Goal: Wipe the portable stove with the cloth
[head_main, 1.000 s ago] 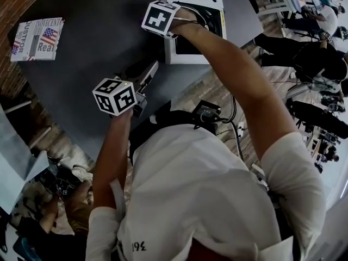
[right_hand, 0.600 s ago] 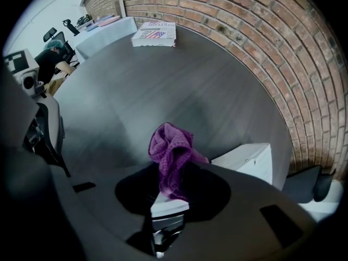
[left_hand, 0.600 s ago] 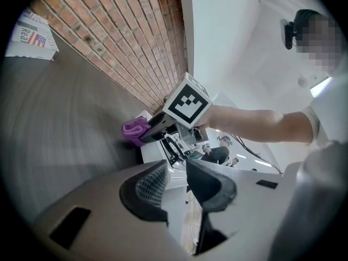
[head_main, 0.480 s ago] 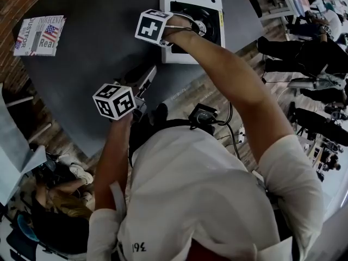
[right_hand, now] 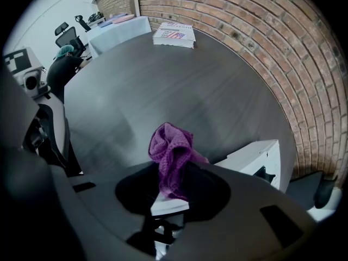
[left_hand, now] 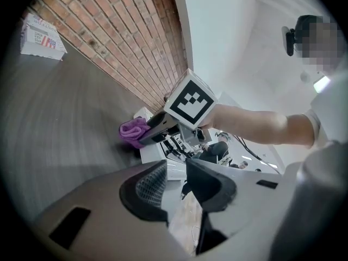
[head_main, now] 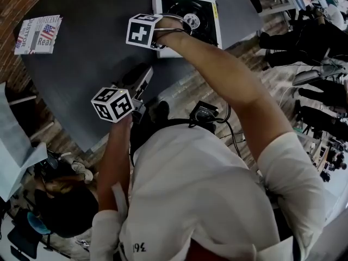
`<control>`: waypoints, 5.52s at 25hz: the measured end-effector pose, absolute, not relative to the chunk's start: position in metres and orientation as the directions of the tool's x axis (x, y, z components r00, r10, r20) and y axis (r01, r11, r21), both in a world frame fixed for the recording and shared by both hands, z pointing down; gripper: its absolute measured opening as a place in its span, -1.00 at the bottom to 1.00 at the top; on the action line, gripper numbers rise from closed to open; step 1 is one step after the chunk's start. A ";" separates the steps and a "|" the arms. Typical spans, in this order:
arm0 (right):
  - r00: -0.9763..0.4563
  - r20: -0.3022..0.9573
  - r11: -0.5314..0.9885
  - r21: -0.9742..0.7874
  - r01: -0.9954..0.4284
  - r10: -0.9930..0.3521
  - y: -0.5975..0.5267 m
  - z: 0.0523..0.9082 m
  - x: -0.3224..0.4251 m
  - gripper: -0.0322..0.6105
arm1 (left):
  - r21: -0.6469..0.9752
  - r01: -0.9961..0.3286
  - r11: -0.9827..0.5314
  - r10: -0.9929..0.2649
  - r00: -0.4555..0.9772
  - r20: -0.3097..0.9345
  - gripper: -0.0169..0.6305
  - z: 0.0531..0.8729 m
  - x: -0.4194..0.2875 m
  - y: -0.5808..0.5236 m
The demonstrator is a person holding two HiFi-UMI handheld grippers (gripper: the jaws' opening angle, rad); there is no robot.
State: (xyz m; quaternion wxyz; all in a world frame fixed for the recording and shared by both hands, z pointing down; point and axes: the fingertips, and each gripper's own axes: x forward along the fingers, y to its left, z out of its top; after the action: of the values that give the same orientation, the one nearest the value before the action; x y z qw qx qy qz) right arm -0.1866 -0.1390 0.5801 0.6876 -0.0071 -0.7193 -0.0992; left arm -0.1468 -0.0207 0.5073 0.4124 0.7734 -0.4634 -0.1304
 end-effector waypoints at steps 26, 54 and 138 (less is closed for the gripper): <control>-0.075 0.992 0.958 0.117 0.263 -0.101 -0.077 0.577 -0.156 -0.56 | 0.738 -0.650 -0.181 -0.867 0.459 0.192 -0.60 0.502 -0.106 0.016; -0.125 0.991 0.935 0.080 0.346 -0.039 -0.014 0.571 -0.115 -0.56 | 0.715 -0.678 -0.169 -0.849 0.469 0.245 -0.60 0.503 -0.065 0.043; -0.334 0.770 0.642 0.124 -0.757 -0.543 -0.137 0.542 0.172 -0.56 | 0.670 -0.682 -0.292 -0.723 0.616 0.312 -0.59 0.480 -0.024 0.103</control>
State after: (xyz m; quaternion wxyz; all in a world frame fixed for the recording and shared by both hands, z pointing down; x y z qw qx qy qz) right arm 0.1720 -0.1369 0.5416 0.4128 0.4030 -0.8065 0.1294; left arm -0.0243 0.1031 0.4801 0.4033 0.8034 -0.4373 -0.0256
